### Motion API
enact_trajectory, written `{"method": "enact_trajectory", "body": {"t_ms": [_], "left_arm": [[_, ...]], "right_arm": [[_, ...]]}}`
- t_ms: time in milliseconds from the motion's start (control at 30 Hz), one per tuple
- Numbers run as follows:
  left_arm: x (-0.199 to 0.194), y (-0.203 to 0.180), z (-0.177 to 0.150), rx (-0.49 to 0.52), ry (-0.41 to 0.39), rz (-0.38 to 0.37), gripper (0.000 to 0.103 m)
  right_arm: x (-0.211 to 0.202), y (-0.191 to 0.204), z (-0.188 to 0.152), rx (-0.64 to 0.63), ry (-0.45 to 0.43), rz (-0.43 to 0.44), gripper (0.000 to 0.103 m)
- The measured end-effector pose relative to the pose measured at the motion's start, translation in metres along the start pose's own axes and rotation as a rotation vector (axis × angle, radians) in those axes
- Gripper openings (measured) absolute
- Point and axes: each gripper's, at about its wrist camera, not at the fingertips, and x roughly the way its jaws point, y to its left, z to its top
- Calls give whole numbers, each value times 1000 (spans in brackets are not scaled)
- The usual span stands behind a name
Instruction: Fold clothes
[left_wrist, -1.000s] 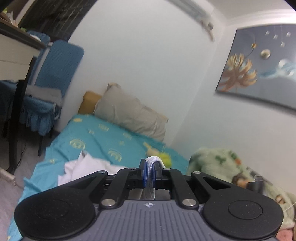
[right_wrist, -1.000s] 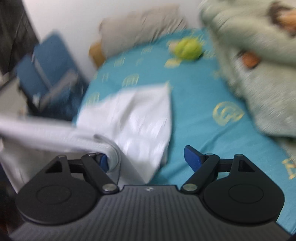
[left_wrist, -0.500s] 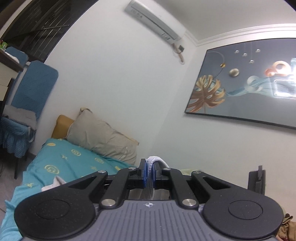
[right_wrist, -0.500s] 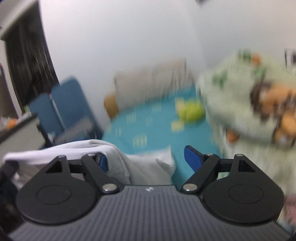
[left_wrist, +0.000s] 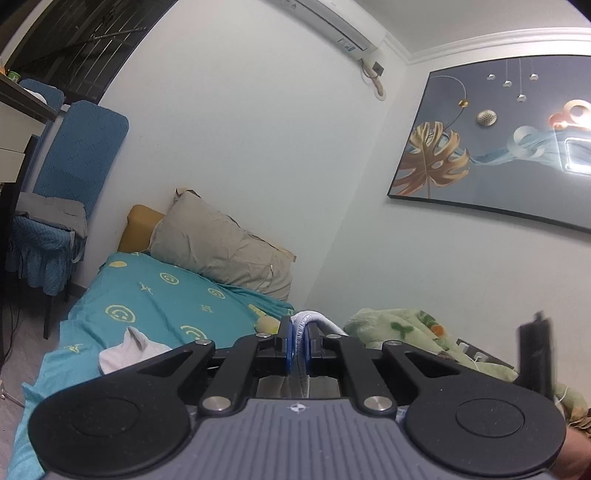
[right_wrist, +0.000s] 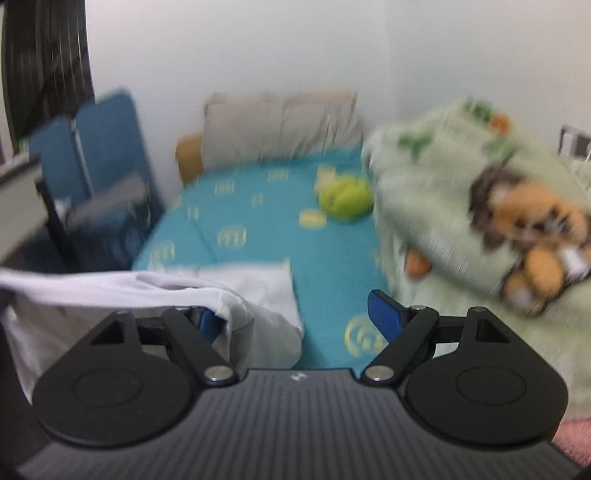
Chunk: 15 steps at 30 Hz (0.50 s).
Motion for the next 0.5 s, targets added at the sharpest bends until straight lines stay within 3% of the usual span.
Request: {"method": "enact_trajectory", "body": {"t_ms": [133, 167, 233, 300, 367, 433, 500], "left_arm": [[2, 2, 0, -1, 8, 21, 6], [3, 4, 0, -3, 19, 36, 6], [5, 9, -2, -7, 39, 65, 6], [7, 14, -4, -15, 67, 98, 7], [13, 24, -9, -39, 123, 109, 7], [21, 31, -16, -55, 189, 112, 8], [28, 33, -27, -37, 244, 122, 10]], "right_arm": [[44, 31, -32, -100, 148, -19, 81], [47, 37, -36, -98, 143, -15, 75], [45, 46, -38, -87, 98, -21, 58], [31, 46, -34, -72, 0, -50, 50], [15, 43, -28, -44, -100, -65, 30], [2, 33, -22, 13, -152, -39, 17], [-5, 26, -18, 65, -174, -1, 14]]}}
